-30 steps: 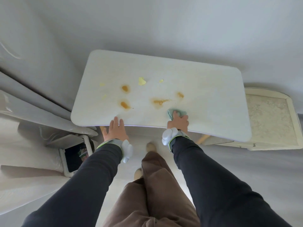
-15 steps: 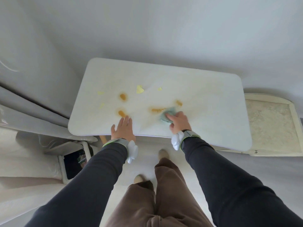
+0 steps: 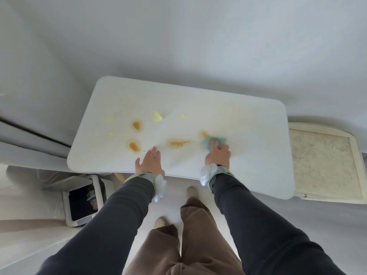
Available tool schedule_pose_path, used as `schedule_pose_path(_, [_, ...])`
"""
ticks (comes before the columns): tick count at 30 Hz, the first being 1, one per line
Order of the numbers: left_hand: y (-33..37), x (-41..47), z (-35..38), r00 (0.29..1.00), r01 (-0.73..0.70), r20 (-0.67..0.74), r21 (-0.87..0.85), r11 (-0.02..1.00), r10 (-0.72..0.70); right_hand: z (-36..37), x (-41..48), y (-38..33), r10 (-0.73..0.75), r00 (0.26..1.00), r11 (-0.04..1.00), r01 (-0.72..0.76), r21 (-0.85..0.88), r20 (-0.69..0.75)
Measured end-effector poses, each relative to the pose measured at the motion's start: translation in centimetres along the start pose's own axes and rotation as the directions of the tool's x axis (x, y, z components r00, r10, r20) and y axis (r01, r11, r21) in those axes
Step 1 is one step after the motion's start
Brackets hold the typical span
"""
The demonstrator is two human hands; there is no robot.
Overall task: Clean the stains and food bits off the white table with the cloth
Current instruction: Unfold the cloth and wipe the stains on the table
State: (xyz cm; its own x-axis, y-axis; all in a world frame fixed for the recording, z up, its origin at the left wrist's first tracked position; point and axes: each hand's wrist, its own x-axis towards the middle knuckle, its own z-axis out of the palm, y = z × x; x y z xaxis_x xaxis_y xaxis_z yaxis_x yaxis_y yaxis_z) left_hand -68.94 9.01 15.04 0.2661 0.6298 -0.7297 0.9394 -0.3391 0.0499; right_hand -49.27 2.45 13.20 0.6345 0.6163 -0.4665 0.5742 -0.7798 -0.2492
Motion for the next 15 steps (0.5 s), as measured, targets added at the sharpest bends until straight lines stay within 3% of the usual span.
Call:
schedule_pose_path(2, [0.4, 0.0, -0.1, 1.000, 0.018, 0.008, -0.008, 1.000, -0.018, 1.0, -1.0, -1.3, -0.294, 0.951, 0.953, 0.300, -0.051, 0.100])
schedule_pose_path(5, [0.9, 0.2, -0.4, 0.999, 0.053, 0.006, -0.020, 0.998, -0.053, 2.5, -2.7, -2.4, -0.666, 0.712, 0.714, 0.695, -0.085, 0.222])
schedule_pose_path(6, [1.0, 0.2, -0.6, 0.998, 0.061, 0.014, -0.022, 0.998, -0.061, 2.7, -2.7, -2.3, -0.724, 0.650, 0.652, 0.754, -0.080, 0.231])
schedule_pose_path(8, [1.4, 0.3, -1.1, 0.997, 0.069, 0.045, -0.031, 0.997, -0.068, 2.3, -2.1, -2.1, -0.748, 0.608, 0.609, 0.788, -0.087, 0.266])
schedule_pose_path(11, [1.9, 0.6, -1.9, 0.992, 0.102, 0.076, -0.076, 0.992, -0.097, 0.5, 0.2, -1.7, -0.693, 0.655, 0.647, 0.749, -0.141, 0.301])
schedule_pose_path(15, [2.6, 0.8, -2.0, 0.988, 0.145, 0.063, -0.103, 0.984, -0.139, -2.6, 4.1, 0.9, -0.438, 0.887, 0.888, 0.452, -0.081, 0.148])
